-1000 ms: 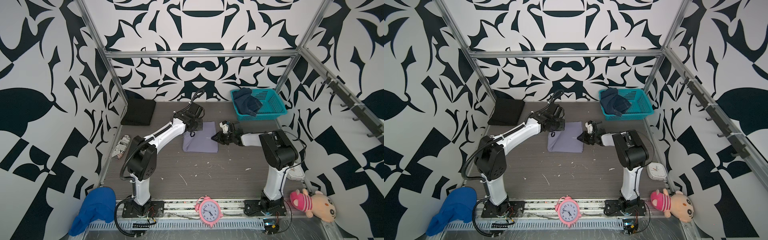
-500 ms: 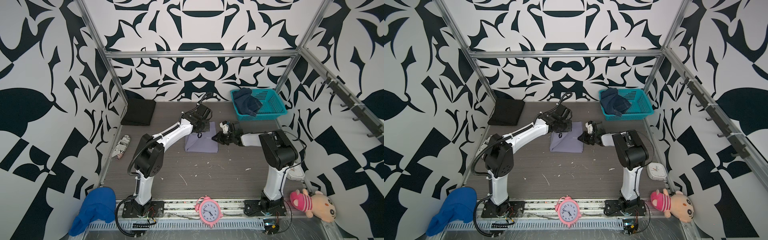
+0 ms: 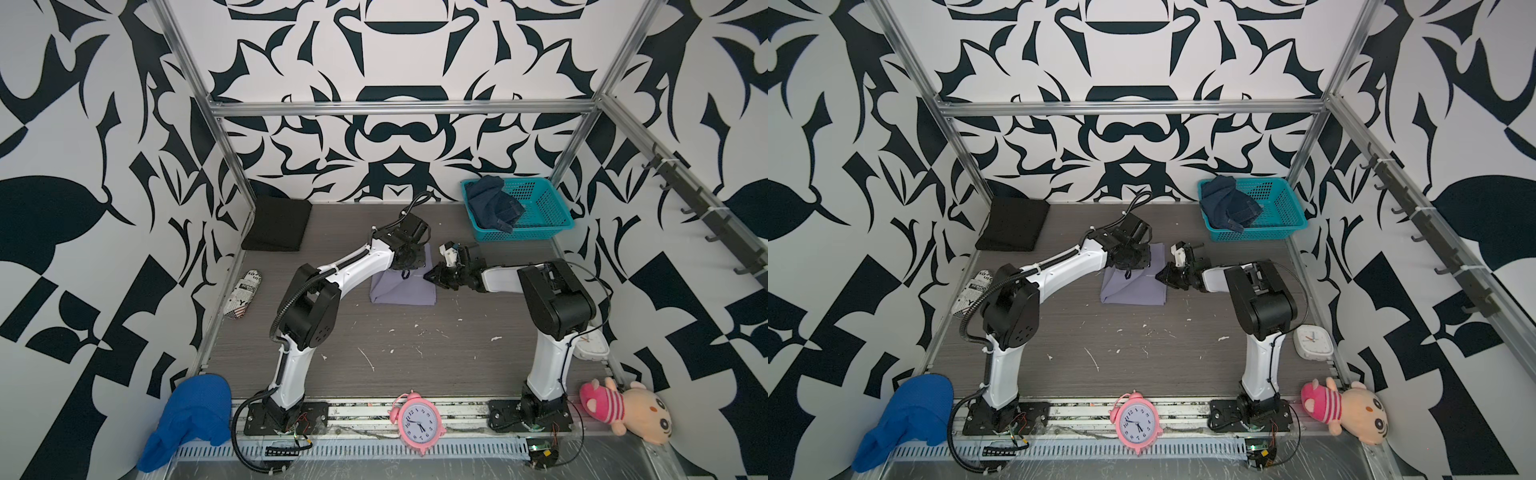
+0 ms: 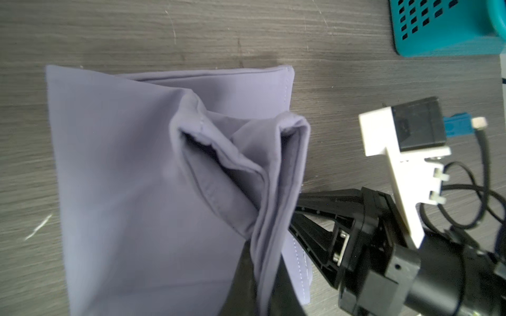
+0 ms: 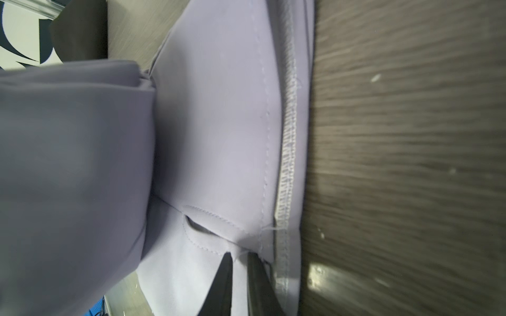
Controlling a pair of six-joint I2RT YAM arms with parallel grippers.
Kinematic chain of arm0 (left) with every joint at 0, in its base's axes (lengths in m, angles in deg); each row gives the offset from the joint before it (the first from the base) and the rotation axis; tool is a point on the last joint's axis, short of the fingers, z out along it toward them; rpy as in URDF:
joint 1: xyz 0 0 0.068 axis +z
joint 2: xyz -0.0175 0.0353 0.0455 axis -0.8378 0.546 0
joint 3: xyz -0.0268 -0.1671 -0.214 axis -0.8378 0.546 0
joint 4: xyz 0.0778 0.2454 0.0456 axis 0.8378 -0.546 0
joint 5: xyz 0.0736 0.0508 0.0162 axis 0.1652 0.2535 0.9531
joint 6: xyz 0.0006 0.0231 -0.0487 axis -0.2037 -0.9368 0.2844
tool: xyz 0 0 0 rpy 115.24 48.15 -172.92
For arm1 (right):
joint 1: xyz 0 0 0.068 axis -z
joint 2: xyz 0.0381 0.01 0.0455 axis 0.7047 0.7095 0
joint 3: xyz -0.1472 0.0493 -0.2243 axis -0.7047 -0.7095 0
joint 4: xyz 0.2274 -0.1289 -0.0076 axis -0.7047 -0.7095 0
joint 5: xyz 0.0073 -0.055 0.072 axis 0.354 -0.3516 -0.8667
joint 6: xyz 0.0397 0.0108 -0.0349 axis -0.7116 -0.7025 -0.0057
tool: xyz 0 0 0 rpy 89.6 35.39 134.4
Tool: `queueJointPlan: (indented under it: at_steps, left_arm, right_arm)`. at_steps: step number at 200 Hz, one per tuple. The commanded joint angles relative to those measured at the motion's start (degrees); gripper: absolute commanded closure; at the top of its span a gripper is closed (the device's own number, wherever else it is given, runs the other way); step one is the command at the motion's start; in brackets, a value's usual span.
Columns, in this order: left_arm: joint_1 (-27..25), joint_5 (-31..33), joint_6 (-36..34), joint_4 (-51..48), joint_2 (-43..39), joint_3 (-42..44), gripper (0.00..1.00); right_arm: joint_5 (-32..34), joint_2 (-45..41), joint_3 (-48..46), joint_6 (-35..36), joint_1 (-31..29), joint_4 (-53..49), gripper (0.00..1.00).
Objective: Fold and stack the skirts
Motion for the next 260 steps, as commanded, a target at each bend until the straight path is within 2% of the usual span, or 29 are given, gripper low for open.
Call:
queueJointPlan:
  at_steps: [1, 12, 46, 72, 89, 119, 147, 162, 185, 214, 243, 260]
  left_arm:
    - [-0.89, -1.78, 0.75, -0.09, 0.65, -2.87, 0.72]
    - [-1.07, -1.87, 0.87, -0.07, 0.46, -3.29, 0.62]
    - [-1.55, -4.96, 0.92, -1.1, -0.98, -6.14, 0.51]
    - [-2.51, -6.83, -1.28, -0.95, -3.59, -8.52, 0.5]
    - [-2.49, -4.99, -3.42, -1.59, -6.72, -8.34, 0.49]
    - [0.71, -0.45, -7.27, 2.9, -14.56, 1.34, 0.44]
    - [7.85, -4.85, -8.1, 6.44, -16.35, 11.0, 0.62]
    - [10.0, -5.63, -9.34, 7.7, -15.23, 14.12, 0.69]
    - [10.09, -5.83, -12.93, 8.62, -12.8, 16.09, 0.78]
    - [9.52, -8.39, -13.64, 10.22, -10.58, 18.48, 0.89]
    - [7.34, -9.27, -12.64, 12.35, -10.32, 22.52, 0.9]
    - [6.26, -10.52, -11.13, 12.6, -9.76, 24.04, 0.95]
  right_arm:
    - [1.96, 1.19, -0.4, 0.61, -0.19, -1.49, 0.83]
    - [1.89, 1.04, -0.44, 0.57, -0.19, -1.68, 0.83]
    - [2.47, -0.27, -0.68, 1.16, -0.19, -2.65, 0.83]
    - [2.88, -1.49, -1.39, 1.32, 0.23, -2.67, 0.83]
    - [3.02, -3.33, -2.44, 1.27, 0.85, -2.51, 0.82]
    - [3.24, -7.58, -3.95, 2.21, 1.3, -3.34, 0.81]
    - [3.55, -8.0, -4.15, 3.38, 1.39, -4.37, 0.81]
    - [3.36, -6.82, -4.23, 3.35, 1.43, -3.61, 0.81]
    - [2.76, -4.53, -3.94, 2.92, 1.39, -2.28, 0.82]
    - [2.51, -2.73, -3.72, 2.16, 1.39, -0.88, 0.83]
    - [2.6, -2.15, -3.35, 1.8, 1.44, -0.94, 0.84]
    - [2.67, -1.99, -2.85, 1.82, 1.4, -1.48, 0.84]
